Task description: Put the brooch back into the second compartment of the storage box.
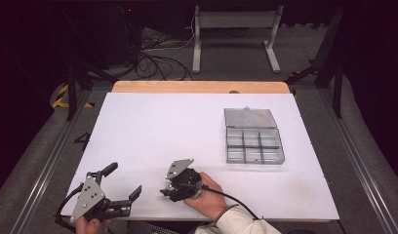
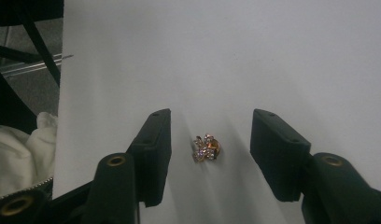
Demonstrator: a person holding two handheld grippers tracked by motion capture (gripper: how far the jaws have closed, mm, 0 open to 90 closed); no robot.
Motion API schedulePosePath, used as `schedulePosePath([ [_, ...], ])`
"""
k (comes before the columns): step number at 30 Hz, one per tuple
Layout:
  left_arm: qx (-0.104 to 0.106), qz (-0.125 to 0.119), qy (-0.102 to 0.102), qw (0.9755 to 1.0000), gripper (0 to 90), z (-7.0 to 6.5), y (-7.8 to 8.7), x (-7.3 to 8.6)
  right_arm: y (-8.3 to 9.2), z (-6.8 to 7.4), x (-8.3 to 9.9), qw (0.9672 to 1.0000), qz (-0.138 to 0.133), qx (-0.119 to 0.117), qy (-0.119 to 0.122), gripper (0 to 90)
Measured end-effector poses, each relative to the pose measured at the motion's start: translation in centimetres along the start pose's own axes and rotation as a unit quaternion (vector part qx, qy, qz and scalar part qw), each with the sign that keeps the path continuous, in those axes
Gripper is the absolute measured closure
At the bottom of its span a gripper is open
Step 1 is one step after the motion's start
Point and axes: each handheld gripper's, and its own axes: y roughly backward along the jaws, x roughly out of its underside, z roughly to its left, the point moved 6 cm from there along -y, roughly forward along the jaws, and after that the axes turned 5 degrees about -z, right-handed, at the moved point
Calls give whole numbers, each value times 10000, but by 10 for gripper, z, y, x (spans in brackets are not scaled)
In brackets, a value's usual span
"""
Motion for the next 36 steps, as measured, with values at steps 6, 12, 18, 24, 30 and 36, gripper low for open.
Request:
schedulePosePath([
  [6,1,0,3,10000,46,0,0,0,-2,2,0,10000,56,-5,75,557],
  [12,6,9,-11,10000,46,0,0,0,-3,2,1,9999,107,44,117,644],
  [18,7,18,-9,10000,46,0,0,0,-3,1,2,9998,148,76,142,730],
  [24,1,20,-9,10000,46,0,0,0,-3,1,1,9997,163,118,160,783],
  [30,-4,9,0,10000,46,0,0,0,0,2,1,9996,136,155,204,790],
  [36,-10,10,0,10000,45,1,0,0,7,2,-3,9997,45,178,170,791],
])
